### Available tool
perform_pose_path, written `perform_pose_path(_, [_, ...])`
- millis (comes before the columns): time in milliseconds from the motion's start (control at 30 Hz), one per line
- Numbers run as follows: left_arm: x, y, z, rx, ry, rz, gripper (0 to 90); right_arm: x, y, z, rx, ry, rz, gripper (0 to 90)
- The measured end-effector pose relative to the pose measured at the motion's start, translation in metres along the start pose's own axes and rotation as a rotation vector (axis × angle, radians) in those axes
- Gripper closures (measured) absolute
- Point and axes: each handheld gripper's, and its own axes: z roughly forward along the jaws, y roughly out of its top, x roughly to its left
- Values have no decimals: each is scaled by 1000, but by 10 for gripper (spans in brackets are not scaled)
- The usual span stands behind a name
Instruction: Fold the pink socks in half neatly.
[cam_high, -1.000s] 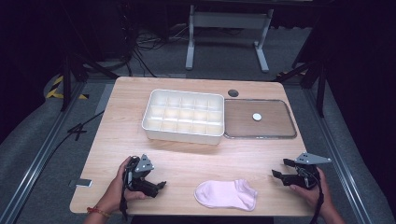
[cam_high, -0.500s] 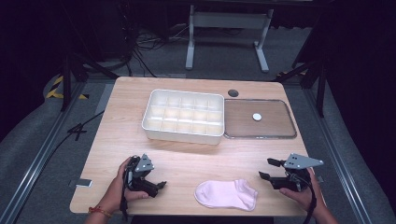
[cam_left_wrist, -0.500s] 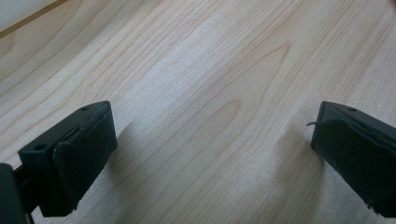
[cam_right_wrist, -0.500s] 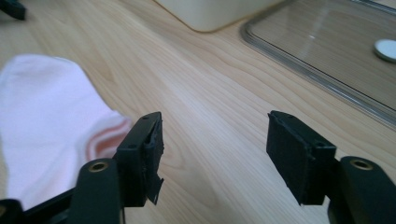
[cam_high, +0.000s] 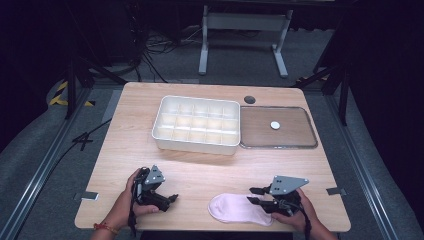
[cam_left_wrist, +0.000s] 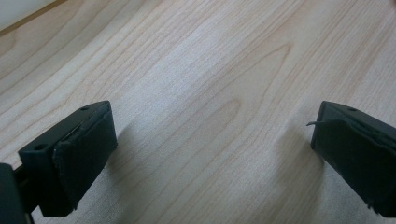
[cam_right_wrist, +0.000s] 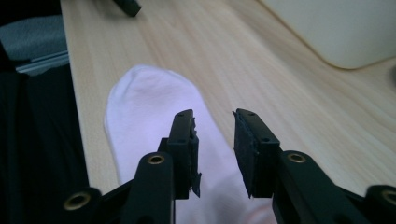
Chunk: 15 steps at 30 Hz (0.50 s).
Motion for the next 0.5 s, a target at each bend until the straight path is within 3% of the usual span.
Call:
perform_pose_path(33, [-1, 0, 0, 3, 3, -6, 3, 7, 2, 10, 28, 23, -17, 736])
perform_pose_path(167, [-3, 1, 0, 1, 19, -16, 4, 14, 0, 22, 72, 50, -30, 749])
perform_pose_path(333, [-5, 2, 1, -3, 16, -14, 34, 15, -7, 34, 120, 49, -25, 761])
perform_pose_path(433, [-3, 5, 1, 9, 20, -6, 35, 11, -8, 36, 104, 52, -7, 770])
perform_pose_path(467, [-4, 5, 2, -5, 26, -28, 47, 9, -9, 36, 98, 53, 1, 777])
perform_pose_path(500, [-3, 6, 2, -11, 32, -22, 84, 7, -9, 38, 85, 54, 20, 787])
